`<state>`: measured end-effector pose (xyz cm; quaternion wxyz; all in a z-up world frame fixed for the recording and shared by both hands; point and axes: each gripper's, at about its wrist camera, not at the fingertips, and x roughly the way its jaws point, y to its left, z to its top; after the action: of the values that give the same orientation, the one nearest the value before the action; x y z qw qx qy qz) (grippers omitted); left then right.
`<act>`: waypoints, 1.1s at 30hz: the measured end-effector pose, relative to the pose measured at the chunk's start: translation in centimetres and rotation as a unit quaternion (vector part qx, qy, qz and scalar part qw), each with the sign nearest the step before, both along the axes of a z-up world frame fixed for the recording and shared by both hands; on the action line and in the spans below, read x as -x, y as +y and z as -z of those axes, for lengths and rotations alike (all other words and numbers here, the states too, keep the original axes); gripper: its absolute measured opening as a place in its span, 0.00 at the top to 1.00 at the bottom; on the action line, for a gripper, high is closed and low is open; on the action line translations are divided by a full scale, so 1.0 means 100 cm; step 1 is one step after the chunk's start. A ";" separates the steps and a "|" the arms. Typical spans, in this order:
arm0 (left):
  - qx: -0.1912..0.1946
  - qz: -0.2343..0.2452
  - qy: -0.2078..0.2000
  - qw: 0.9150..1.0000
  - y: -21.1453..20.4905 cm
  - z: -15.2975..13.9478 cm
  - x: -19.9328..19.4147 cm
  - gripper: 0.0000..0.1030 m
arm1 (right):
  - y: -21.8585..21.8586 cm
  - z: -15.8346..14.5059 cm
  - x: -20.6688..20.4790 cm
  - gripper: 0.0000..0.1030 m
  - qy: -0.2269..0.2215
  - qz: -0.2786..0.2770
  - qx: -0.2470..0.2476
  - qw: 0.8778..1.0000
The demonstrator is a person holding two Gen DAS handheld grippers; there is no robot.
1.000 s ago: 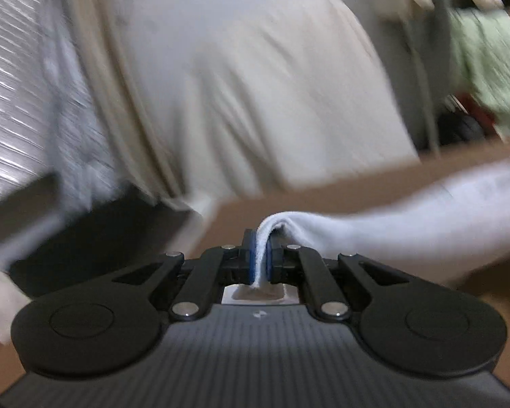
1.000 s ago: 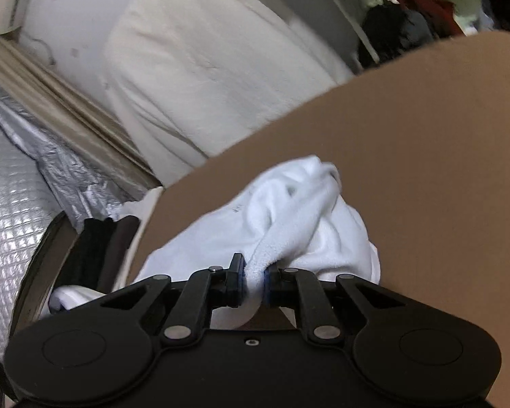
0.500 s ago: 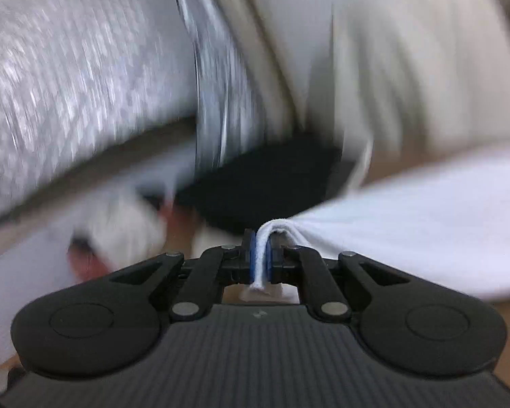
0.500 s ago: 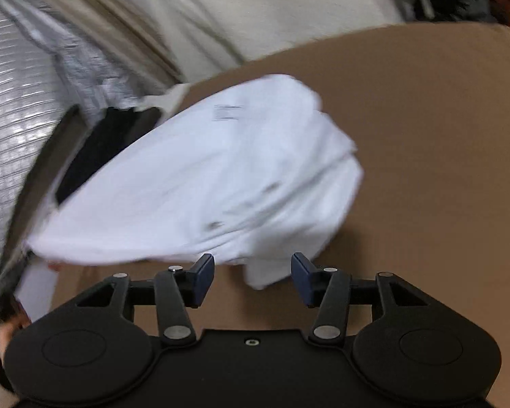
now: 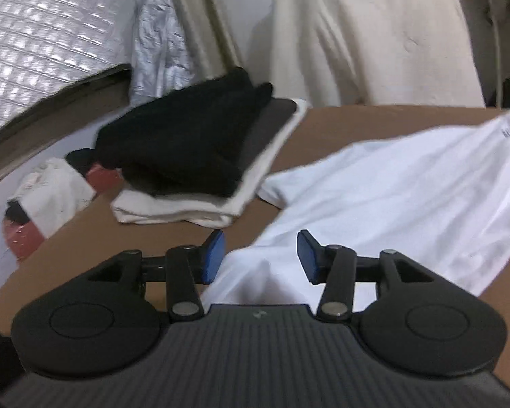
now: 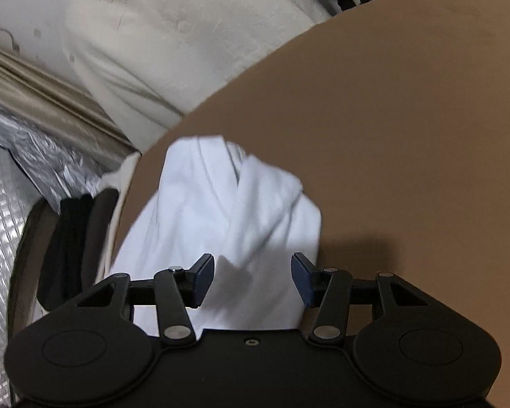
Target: Fold clothes
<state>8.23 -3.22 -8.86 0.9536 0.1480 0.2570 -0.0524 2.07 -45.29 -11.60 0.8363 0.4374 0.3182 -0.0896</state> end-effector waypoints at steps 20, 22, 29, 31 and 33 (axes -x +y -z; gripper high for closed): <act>0.033 -0.005 -0.015 0.999 0.004 -0.001 -0.014 0.56 | 0.028 -0.123 0.090 0.96 -0.221 0.043 0.171 0.959; 0.042 0.004 -0.018 0.999 0.003 -0.004 -0.011 0.56 | 0.026 -0.129 0.100 0.95 -0.201 0.047 0.195 0.959; 0.081 0.062 -0.007 0.995 -0.015 -0.018 0.007 0.54 | 0.045 -0.049 0.072 0.95 0.004 -0.042 0.077 0.996; 0.106 0.102 0.011 0.989 -0.027 -0.022 0.013 0.45 | 0.055 -0.036 0.065 0.95 0.010 -0.070 0.037 0.997; 0.131 0.141 0.028 0.981 -0.039 -0.026 0.019 0.41 | 0.066 -0.034 0.061 0.95 -0.002 -0.097 0.016 0.995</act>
<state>6.36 -7.13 -6.26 0.9401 0.0548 0.2513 -0.2235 -4.04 -38.69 -8.19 0.8487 0.3908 0.3562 -0.0126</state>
